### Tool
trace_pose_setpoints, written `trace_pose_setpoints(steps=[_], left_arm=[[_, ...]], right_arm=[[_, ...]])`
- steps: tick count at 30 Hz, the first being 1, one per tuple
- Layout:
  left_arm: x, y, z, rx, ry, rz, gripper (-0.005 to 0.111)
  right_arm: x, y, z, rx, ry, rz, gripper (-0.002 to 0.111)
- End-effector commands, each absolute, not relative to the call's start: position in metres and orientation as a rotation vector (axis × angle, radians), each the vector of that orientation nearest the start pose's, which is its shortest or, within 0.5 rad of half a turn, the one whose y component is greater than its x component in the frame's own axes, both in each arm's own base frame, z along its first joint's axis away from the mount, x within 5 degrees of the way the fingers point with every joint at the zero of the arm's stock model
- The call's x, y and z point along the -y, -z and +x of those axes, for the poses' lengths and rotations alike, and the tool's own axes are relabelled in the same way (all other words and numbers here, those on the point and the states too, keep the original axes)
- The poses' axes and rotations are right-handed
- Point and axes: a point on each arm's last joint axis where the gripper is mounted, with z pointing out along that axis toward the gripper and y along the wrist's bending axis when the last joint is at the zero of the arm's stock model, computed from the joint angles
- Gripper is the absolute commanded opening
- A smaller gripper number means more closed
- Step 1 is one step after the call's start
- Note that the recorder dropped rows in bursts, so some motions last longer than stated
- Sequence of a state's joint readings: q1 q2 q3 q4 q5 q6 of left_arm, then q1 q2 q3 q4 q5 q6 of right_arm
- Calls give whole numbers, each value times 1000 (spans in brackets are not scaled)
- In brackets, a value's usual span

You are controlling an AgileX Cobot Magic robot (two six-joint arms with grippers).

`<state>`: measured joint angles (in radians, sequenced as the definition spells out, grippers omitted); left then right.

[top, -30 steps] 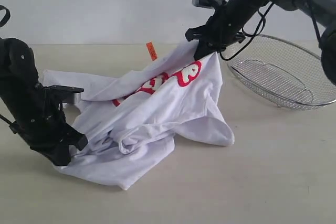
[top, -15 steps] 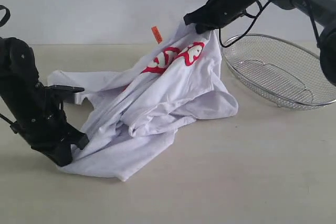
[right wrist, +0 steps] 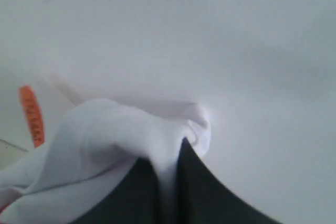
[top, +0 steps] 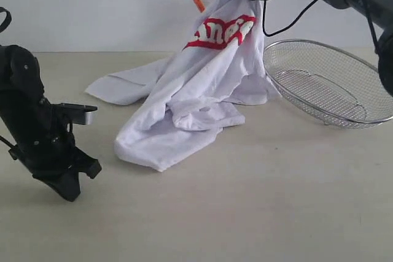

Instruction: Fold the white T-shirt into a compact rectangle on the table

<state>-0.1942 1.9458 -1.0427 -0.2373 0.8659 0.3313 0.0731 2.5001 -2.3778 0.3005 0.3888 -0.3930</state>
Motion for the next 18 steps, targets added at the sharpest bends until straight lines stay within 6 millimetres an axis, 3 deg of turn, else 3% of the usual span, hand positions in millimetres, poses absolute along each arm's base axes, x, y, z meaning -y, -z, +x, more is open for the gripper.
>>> trace_pose_setpoints(steps=[1, 4, 6, 11, 18], left_arm=[[75, -115, 308, -3184, 278, 572, 5], [75, -115, 308, -3180, 276, 571, 5], [75, -115, 308, -3180, 276, 571, 5], [77, -118, 311, -3157, 289, 551, 5], [80, -158, 317, -2974, 314, 554, 5]], right_arm=[[-47, -254, 579, -1937, -80, -253, 28], [-48, -251, 577, -1973, -91, -266, 67], [-48, -252, 577, -1973, -92, -267, 81], [-48, -273, 571, -1946, -91, -269, 84], [-40, -317, 545, -2026, -33, -347, 83]])
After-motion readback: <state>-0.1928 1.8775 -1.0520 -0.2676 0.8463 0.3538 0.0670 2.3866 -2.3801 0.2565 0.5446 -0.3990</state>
